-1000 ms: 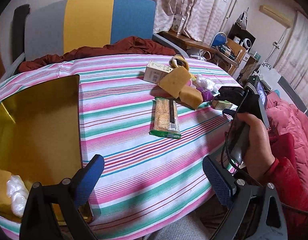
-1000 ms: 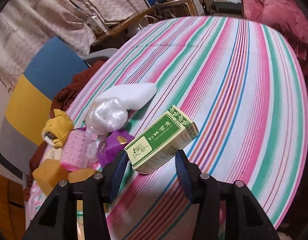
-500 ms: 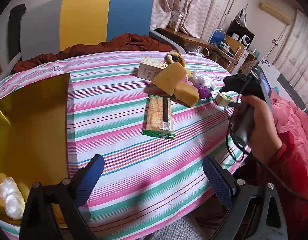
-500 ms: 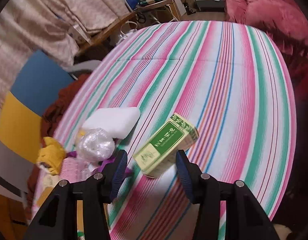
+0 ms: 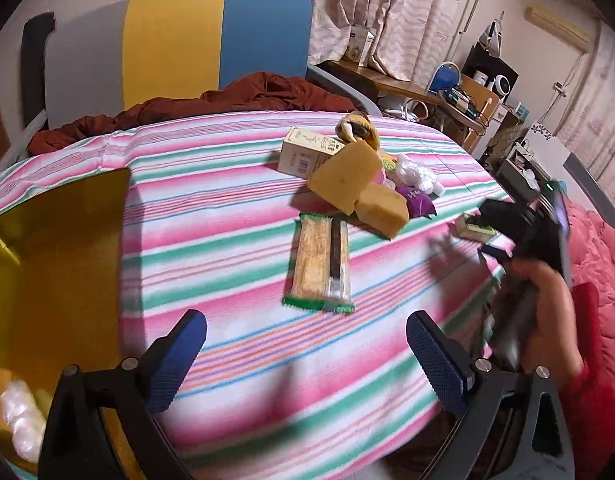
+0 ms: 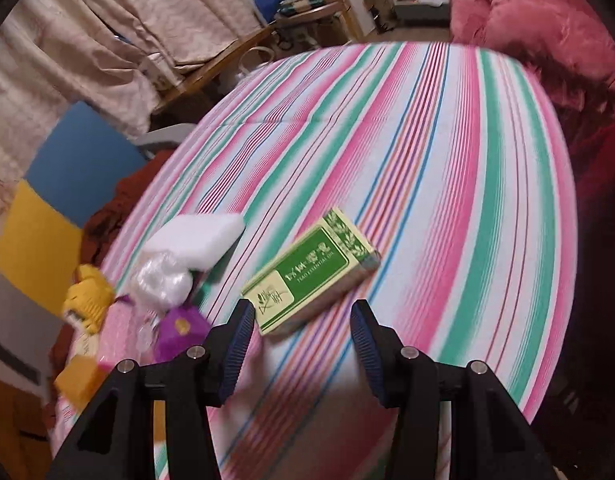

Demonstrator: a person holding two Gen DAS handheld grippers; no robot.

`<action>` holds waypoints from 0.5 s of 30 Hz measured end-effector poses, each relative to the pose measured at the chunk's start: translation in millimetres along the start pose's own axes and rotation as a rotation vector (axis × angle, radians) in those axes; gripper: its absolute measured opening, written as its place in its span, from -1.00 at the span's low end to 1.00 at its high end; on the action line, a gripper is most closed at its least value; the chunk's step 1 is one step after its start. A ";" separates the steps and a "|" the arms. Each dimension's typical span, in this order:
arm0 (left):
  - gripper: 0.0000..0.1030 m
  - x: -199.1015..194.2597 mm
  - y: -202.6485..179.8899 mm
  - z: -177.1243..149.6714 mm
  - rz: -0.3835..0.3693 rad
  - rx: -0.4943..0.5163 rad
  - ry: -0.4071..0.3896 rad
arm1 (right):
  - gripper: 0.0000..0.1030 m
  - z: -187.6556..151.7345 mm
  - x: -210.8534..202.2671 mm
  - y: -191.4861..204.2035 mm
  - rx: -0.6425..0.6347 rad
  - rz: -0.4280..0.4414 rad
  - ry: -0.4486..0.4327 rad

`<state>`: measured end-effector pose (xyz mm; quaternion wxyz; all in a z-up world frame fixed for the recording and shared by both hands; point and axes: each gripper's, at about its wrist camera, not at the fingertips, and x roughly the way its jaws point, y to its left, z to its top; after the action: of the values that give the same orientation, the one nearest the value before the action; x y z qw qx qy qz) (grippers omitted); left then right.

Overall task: Organize objects
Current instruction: 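Grasp the green box with the right tool while the left tool grasps the cracker packet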

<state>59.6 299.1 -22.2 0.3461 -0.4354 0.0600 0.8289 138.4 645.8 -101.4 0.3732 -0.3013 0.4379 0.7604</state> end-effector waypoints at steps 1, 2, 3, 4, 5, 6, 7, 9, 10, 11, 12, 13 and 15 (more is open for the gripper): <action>0.96 5.7 -2.8 2.9 0.004 0.004 0.001 | -0.01 -2.5 -2.6 -4.1 0.004 0.018 0.009; 0.96 12.2 -6.2 6.2 0.008 0.012 0.002 | -0.01 -4.7 -4.7 -7.8 0.004 0.042 0.022; 0.96 19.5 -10.3 9.7 0.015 0.023 0.003 | -0.01 -6.9 -7.1 -8.7 -0.005 0.054 0.027; 0.96 28.7 -15.0 13.8 0.035 0.039 0.011 | -0.01 -8.3 -10.1 -10.1 -0.022 0.052 0.030; 0.96 35.7 -18.1 16.6 0.043 0.049 0.017 | -0.01 -11.3 -14.5 -13.3 -0.032 0.044 0.030; 0.96 45.8 -21.5 20.0 0.045 0.056 0.026 | -0.01 -12.1 -17.7 -17.9 -0.037 0.036 0.030; 0.96 52.1 -23.3 21.2 0.055 0.062 0.029 | -0.01 -12.0 -20.3 -22.0 -0.028 0.025 0.026; 0.96 67.9 -27.2 25.0 0.081 0.080 0.032 | -0.01 -8.7 -25.4 -34.3 0.025 0.020 0.014; 0.96 73.2 -27.5 26.8 0.080 0.083 0.037 | -0.01 -4.2 -25.2 -37.5 0.055 0.030 0.009; 0.95 79.1 -27.8 28.0 0.076 0.084 0.045 | -0.01 -0.6 -26.8 -39.8 0.070 0.052 0.005; 0.89 85.1 -27.6 29.2 0.071 0.081 0.056 | -0.01 3.0 -28.8 -39.9 0.061 0.062 0.004; 0.86 90.5 -26.8 30.0 0.070 0.076 0.062 | -0.01 7.6 -29.3 -36.6 0.044 0.064 -0.001; 0.75 98.3 -24.3 31.0 0.063 0.063 0.062 | -0.01 23.9 -25.8 -27.8 0.015 0.088 -0.028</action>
<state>16.3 381.1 -73.3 0.3312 -0.4477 0.1106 0.8232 172.3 668.6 -83.0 0.3479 -0.2684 0.4510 0.7769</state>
